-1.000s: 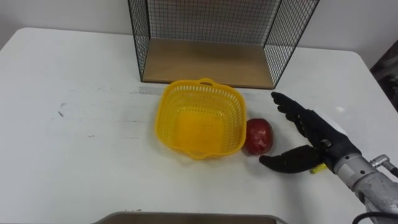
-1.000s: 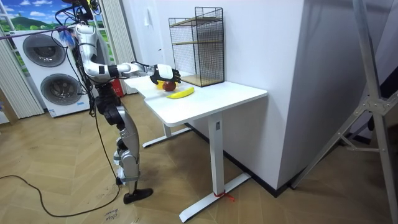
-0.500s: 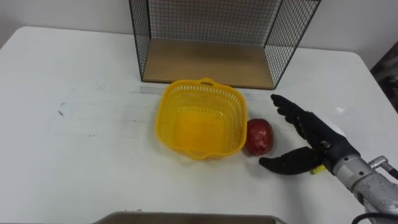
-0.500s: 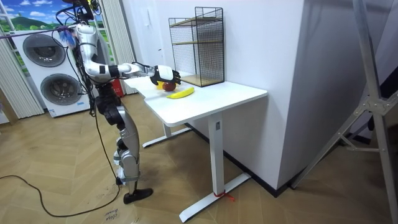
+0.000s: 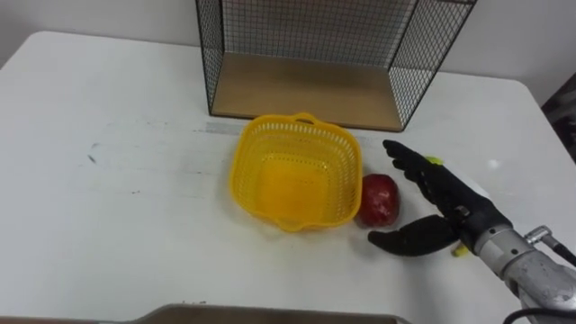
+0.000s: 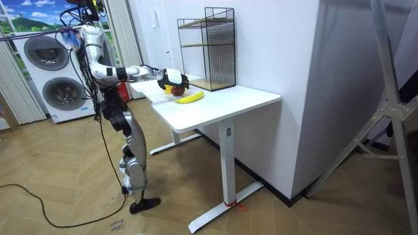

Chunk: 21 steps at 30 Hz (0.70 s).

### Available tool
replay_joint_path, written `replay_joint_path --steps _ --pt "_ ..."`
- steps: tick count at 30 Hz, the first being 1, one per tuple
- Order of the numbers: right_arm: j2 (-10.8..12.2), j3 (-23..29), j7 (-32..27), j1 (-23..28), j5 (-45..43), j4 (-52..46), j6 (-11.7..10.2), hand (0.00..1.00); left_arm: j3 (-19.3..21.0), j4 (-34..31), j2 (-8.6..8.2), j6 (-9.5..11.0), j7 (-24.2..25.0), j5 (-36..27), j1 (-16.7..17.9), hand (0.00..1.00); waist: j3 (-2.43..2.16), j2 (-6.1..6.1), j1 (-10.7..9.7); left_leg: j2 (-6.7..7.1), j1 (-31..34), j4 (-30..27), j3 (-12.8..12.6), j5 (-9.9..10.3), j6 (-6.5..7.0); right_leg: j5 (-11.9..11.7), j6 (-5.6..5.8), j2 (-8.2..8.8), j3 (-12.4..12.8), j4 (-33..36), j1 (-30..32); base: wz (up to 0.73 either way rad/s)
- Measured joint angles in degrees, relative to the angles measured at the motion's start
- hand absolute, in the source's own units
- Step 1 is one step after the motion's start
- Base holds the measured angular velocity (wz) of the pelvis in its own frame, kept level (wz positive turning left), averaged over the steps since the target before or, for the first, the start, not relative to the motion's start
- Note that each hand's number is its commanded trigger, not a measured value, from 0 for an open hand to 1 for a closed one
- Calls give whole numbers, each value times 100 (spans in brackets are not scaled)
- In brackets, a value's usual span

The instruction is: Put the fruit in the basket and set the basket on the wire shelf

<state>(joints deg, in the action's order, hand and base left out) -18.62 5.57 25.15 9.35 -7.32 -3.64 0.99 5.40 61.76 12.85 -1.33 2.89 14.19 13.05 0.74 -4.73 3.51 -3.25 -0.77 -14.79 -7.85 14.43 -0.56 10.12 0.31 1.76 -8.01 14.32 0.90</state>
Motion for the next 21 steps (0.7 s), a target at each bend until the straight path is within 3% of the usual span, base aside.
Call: replay_joint_path --steps 21 --pt "11 -218 0 -214 -118 274 38 0 -2 -278 -43 -10 6 -2 32 0 -19 -10 40 3 6 -7 10 0 0 -1 1 -1 -2 -31 3 0"
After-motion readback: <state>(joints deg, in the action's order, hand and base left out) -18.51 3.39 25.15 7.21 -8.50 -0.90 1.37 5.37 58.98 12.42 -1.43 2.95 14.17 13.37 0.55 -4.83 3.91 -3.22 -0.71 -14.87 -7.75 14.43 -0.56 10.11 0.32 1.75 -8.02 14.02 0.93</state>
